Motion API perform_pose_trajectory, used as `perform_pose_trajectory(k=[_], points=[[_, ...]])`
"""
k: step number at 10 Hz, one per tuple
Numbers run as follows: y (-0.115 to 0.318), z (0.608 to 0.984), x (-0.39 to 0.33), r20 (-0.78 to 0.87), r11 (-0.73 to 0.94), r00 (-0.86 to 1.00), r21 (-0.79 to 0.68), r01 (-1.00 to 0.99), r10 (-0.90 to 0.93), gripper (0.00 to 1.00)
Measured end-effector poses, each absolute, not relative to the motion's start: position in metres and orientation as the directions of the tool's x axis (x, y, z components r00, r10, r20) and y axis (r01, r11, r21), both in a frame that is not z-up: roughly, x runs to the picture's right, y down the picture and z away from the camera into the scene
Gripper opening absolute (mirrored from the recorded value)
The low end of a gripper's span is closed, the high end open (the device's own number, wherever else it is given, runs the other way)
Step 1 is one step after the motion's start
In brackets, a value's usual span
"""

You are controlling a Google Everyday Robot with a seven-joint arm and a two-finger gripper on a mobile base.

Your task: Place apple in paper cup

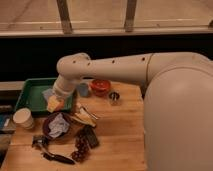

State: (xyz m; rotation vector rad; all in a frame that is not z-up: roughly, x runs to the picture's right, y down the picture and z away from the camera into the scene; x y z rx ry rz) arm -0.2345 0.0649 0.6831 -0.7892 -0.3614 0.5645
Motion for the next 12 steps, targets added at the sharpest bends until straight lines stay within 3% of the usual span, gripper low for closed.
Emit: perform_pose_trajectory(k=[5, 12], points=[[0.075, 0.684, -0.223, 0.125, 0.555, 0.745, -0.75, -0.361, 0.655, 0.0], [0.056, 0.693, -0.304, 0.252, 0.59, 0.712, -0.76, -0.274, 0.655, 0.0]])
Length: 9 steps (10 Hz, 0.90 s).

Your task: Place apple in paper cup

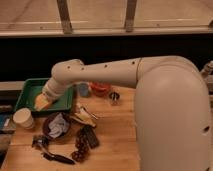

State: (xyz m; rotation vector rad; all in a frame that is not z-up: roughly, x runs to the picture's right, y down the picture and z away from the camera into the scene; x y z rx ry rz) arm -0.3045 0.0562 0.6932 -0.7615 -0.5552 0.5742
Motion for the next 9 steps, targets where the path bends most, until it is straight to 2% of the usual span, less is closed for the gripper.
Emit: perform_pose_trajectory(k=[9], points=[[0.069, 0.705, -0.371, 0.328, 0.577, 0.72, -0.808, -0.121, 0.611, 0.0]])
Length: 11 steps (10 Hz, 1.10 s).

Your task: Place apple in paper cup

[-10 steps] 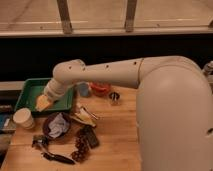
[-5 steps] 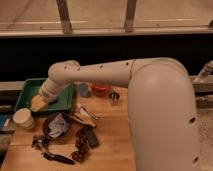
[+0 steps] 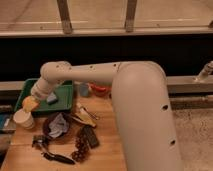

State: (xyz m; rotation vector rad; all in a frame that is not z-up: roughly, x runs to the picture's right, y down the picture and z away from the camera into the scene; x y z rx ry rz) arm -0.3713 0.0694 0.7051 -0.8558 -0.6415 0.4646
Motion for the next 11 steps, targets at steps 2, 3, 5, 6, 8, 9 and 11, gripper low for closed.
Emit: perform_pose_trajectory(k=[2, 3, 5, 6, 8, 9, 11], points=[[0.068, 0.706, -0.369, 0.326, 0.577, 0.72, -0.807, -0.125, 0.613, 0.0], [0.069, 0.706, -0.37, 0.327, 0.577, 0.72, -0.807, -0.124, 0.612, 0.0], [0.071, 0.705, -0.37, 0.323, 0.577, 0.723, -0.807, -0.126, 0.61, 0.0], [0.075, 0.706, -0.369, 0.319, 0.577, 0.726, -0.807, -0.129, 0.609, 0.0], [0.082, 0.71, -0.374, 0.314, 0.574, 0.732, -0.809, -0.126, 0.604, 0.0], [0.084, 0.711, -0.376, 0.314, 0.572, 0.734, -0.811, -0.123, 0.602, 0.0], [0.088, 0.714, -0.38, 0.313, 0.568, 0.735, -0.815, -0.118, 0.601, 0.0]])
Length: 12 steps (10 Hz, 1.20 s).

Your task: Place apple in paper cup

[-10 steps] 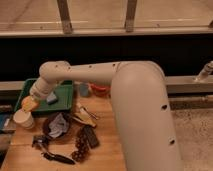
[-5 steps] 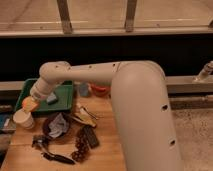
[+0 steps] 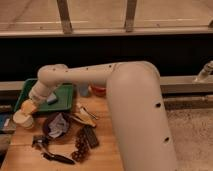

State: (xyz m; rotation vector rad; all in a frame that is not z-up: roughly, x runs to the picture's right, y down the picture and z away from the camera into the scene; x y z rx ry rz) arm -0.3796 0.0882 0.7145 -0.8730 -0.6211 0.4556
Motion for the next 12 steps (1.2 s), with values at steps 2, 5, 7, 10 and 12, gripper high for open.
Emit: perform_pose_trajectory(k=[2, 5, 7, 10, 12], points=[[0.092, 0.717, -0.386, 0.321, 0.568, 0.731, -0.816, -0.11, 0.603, 0.0], [0.094, 0.721, -0.4, 0.338, 0.573, 0.726, -0.814, -0.094, 0.599, 0.0], [0.095, 0.724, -0.413, 0.349, 0.573, 0.725, -0.816, -0.077, 0.593, 0.0], [0.097, 0.735, -0.428, 0.352, 0.561, 0.731, -0.826, -0.051, 0.585, 0.0], [0.1, 0.738, -0.439, 0.358, 0.555, 0.735, -0.832, -0.03, 0.577, 0.0]])
